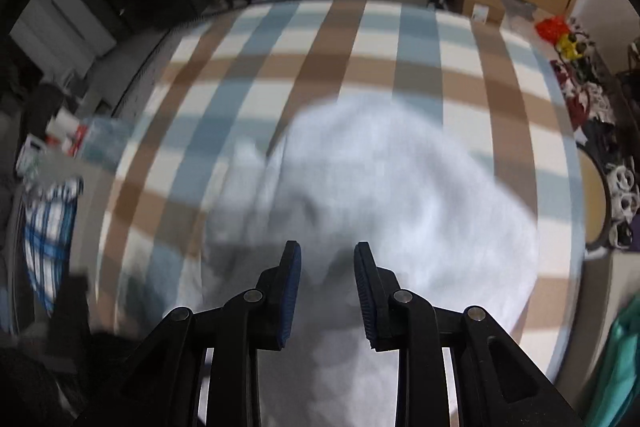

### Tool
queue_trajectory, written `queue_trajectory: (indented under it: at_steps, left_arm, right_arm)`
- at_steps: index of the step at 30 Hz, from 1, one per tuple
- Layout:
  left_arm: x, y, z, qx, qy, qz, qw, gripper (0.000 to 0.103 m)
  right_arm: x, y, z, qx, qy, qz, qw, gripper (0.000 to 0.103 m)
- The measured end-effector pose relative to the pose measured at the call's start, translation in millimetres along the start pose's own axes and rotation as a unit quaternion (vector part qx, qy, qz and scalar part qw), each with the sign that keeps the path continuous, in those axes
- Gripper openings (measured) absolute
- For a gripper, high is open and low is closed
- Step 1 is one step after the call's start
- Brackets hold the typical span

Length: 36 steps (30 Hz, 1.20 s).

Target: Fold large clothes

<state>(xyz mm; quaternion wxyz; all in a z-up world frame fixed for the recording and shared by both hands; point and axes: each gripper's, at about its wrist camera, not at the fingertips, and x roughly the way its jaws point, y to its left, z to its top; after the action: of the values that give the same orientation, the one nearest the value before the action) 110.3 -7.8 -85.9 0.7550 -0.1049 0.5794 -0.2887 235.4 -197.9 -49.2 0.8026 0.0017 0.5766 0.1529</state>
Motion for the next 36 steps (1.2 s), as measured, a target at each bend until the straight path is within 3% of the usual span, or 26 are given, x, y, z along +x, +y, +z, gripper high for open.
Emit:
queue_trajectory:
  at_steps: [4, 5, 8, 10, 12, 14, 18, 19, 21, 24, 26, 29, 32, 33, 34, 36]
  left_arm:
    - [0.5, -1.0, 2.1, -0.003, 0.002, -0.001, 1.0000, 0.000]
    - [0.6, -1.0, 2.4, -0.002, 0.001, 0.002, 1.0000, 0.000]
    - [0.6, -1.3, 2.7, -0.001, -0.002, 0.003, 1.0000, 0.000]
    - [1.0, -2.4, 2.1, 0.001, 0.000, 0.001, 1.0000, 0.000]
    - [1.4, -4.0, 2.6, 0.004, 0.002, 0.002, 1.0000, 0.000]
    - [1.7, -5.4, 3.3, 0.005, 0.003, 0.004, 1.0000, 0.000]
    - [2.4, -7.4, 5.2, 0.004, 0.004, 0.008, 0.9999, 0.000]
    - [5.4, -7.3, 3.7, 0.006, 0.003, 0.011, 0.9999, 0.000]
    - [6.8, -9.7, 3.7, 0.012, 0.001, 0.015, 0.9998, 0.000]
    - [8.2, -7.8, 4.0, 0.003, 0.007, 0.001, 1.0000, 0.000]
    - [8.3, -6.7, 4.8, -0.001, 0.011, -0.006, 0.9999, 0.000]
    - [6.1, -13.7, 4.6, 0.013, 0.009, 0.009, 0.9998, 0.000]
    - [-8.3, -32.4, 2.4, 0.053, -0.010, 0.026, 0.9982, 0.000]
    - [-14.3, -37.7, 2.2, 0.066, -0.015, 0.027, 0.9973, 0.000]
    - [-25.4, -43.0, 2.6, 0.079, -0.030, 0.015, 0.9963, 0.001]
    - [-46.0, -43.0, 8.7, 0.078, -0.061, -0.018, 0.9949, 0.011]
  right_arm:
    - [65.5, 5.6, 6.9, 0.007, 0.084, -0.016, 0.996, 0.021]
    - [82.0, 8.2, 3.7, 0.003, 0.079, -0.025, 0.997, 0.021]
    - [80.2, 18.5, 12.0, -0.010, 0.071, -0.028, 0.997, 0.019]
    - [64.3, 15.0, 20.7, -0.003, 0.055, -0.004, 0.998, 0.018]
    - [35.6, 5.5, 35.4, 0.018, 0.005, 0.032, 0.999, 0.019]
    - [29.0, 2.3, 45.6, 0.022, -0.011, 0.034, 0.999, 0.019]
    - [75.8, -0.9, 51.8, 0.042, 0.045, -0.002, 0.998, 0.018]
    - [95.2, 4.5, 52.8, 0.043, 0.057, -0.016, 0.997, 0.013]
    - [106.8, 7.8, 56.9, 0.052, 0.040, -0.021, 0.998, 0.011]
    - [92.0, 5.7, 55.5, 0.068, 0.036, 0.004, 0.997, 0.011]
    - [67.9, 1.6, 48.8, 0.064, 0.008, 0.034, 0.997, 0.013]
    - [3.1, -13.5, 8.1, 0.090, -0.051, 0.114, 0.988, 0.015]
    - [-55.7, -24.2, -54.9, 0.111, -0.126, 0.151, 0.974, 0.034]
    - [-71.5, -26.0, -78.7, 0.118, -0.154, 0.163, 0.967, 0.045]
    - [-84.8, -26.0, -102.2, 0.128, -0.186, 0.172, 0.959, 0.058]
    - [-102.7, -27.5, -149.8, 0.146, -0.243, 0.188, 0.940, 0.073]
